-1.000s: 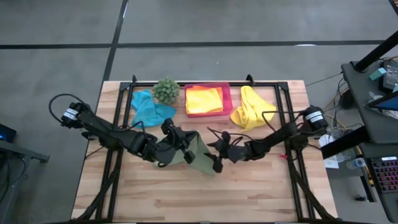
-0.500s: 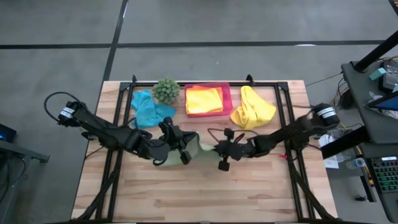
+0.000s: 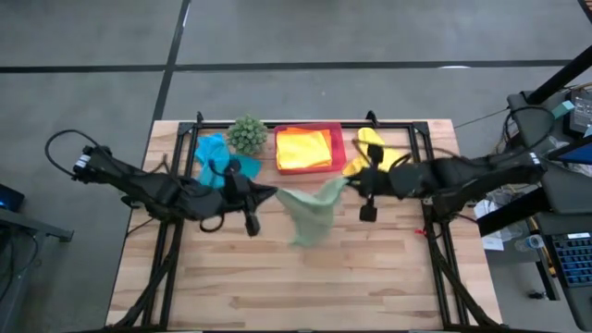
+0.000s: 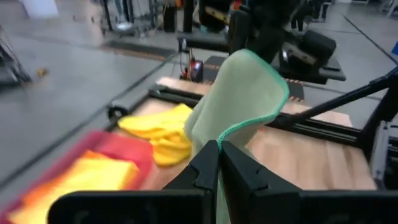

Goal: Fold microfiber towels
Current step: Fold the green microfiber towel

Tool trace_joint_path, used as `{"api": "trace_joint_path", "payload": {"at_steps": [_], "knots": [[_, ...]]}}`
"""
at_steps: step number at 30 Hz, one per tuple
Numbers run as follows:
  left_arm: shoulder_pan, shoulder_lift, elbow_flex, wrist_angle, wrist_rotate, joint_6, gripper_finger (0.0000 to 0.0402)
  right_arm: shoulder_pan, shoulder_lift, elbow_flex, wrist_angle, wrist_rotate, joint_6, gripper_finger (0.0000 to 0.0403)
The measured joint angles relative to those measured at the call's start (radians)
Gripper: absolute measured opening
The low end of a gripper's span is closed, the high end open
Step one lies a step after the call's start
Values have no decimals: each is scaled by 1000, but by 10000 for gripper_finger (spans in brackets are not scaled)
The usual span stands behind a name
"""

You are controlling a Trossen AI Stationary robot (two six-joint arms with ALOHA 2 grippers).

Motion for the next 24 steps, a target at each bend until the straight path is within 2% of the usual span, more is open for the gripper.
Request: {"api": "trace_joint_path", "payload": {"at_steps": [7,11,14,19,21,24], "knots": [[79,-115,-7,-24,-1,188,0,-113,86,221,-117,33,-136,8],[95,-168,-8,-118,-1,209,0,-150,130,322,-199,87,-185,8],[95,-191,-11,-156,0,211,0,-157,146,367,-249,86,-200,8],[92,-200,-11,-112,0,260,0,-154,153,397,-349,68,-261,8],[75,-196,-14,-112,9,228,0,-149,153,398,-400,43,-221,8],[37,-179,-35,-119,63,201,0,-148,153,392,-477,-93,-138,8]]}}
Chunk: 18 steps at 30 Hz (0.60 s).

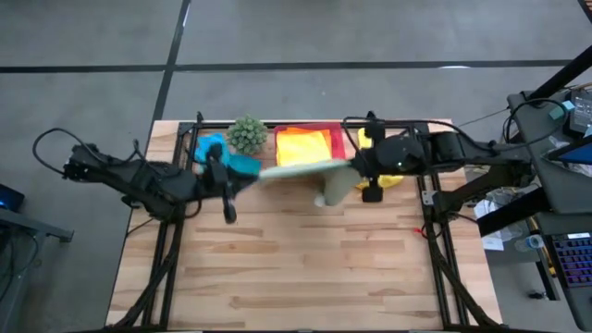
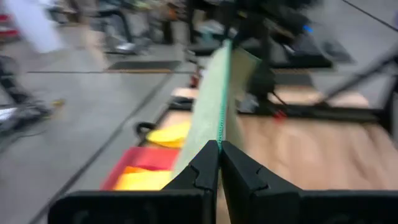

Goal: Fold microfiber towels
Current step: Fold the green microfiber towel

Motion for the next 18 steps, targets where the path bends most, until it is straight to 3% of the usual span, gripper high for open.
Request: {"api": "trace_joint_path", "payload": {"at_steps": [6,14,18], "knots": [[-92,98,-9,-6,93,-82,0,22,0,-74,-9,-346,128,8],[-189,291,-9,-56,184,-229,0,144,4,-312,157,-457,264,8],[-207,375,-9,-81,300,-355,0,201,4,-437,297,-496,331,8]]}}
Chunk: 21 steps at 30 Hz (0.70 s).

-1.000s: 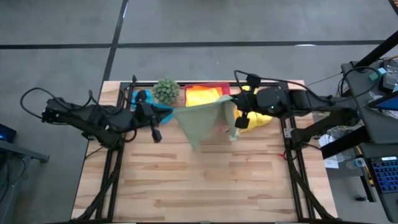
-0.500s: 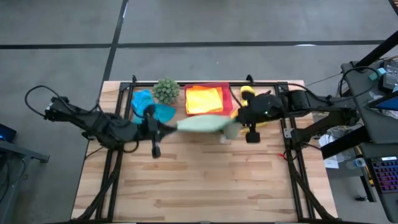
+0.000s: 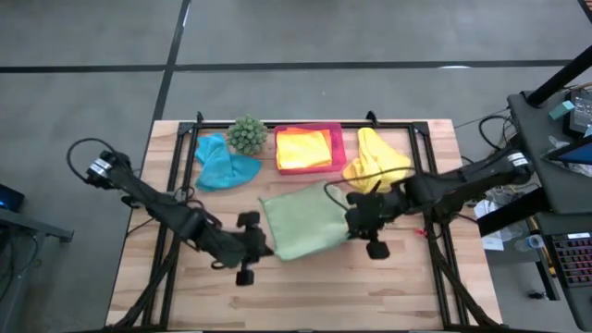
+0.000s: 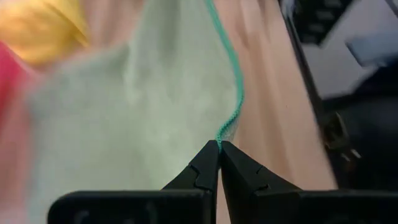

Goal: Fold microfiber towels
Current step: Fold the green microfiber towel

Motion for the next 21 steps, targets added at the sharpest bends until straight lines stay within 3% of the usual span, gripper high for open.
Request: {"api": "trace_joint_path", "payload": {"at_steps": [4,9,15,21], "knots": [[-6,69,0,-7,93,-96,0,43,0,-106,120,0,78,9],[5,158,0,21,106,-113,0,67,0,-210,221,-1,151,25],[67,223,0,37,192,-117,4,68,0,-279,235,-1,225,82],[119,232,0,36,284,-93,49,68,-1,-295,221,1,219,147]]}}
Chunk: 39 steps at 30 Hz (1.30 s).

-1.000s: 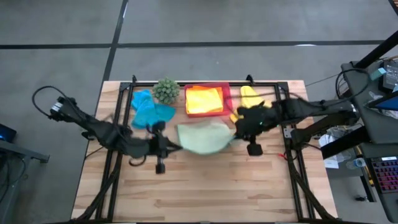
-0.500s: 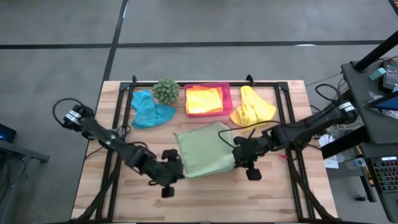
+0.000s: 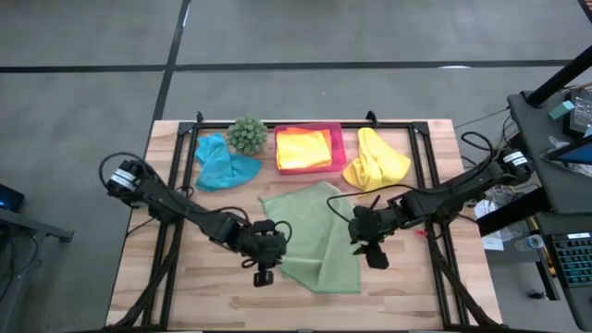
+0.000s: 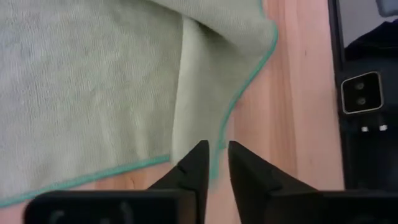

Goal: Fold microfiber towels
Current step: Fold the green microfiber towel

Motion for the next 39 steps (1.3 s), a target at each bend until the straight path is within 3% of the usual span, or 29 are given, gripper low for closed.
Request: {"api": "trace_joint_path", "payload": {"at_steps": [7,11,21,29,35,39], "knots": [[53,-1,0,7,-36,146,90,0,0,0,1,27,-68,183],[92,-1,-27,60,-150,161,93,0,-1,0,16,119,-81,184],[135,-1,-295,373,-206,109,92,0,-1,-7,96,187,-119,184],[137,-1,-418,398,-316,25,51,0,-1,-12,189,237,-152,184],[152,-1,-487,404,-340,-34,6,-1,-1,-13,246,250,-181,185],[157,-5,-525,412,-376,-78,3,-1,-1,-13,266,250,-186,185]]}}
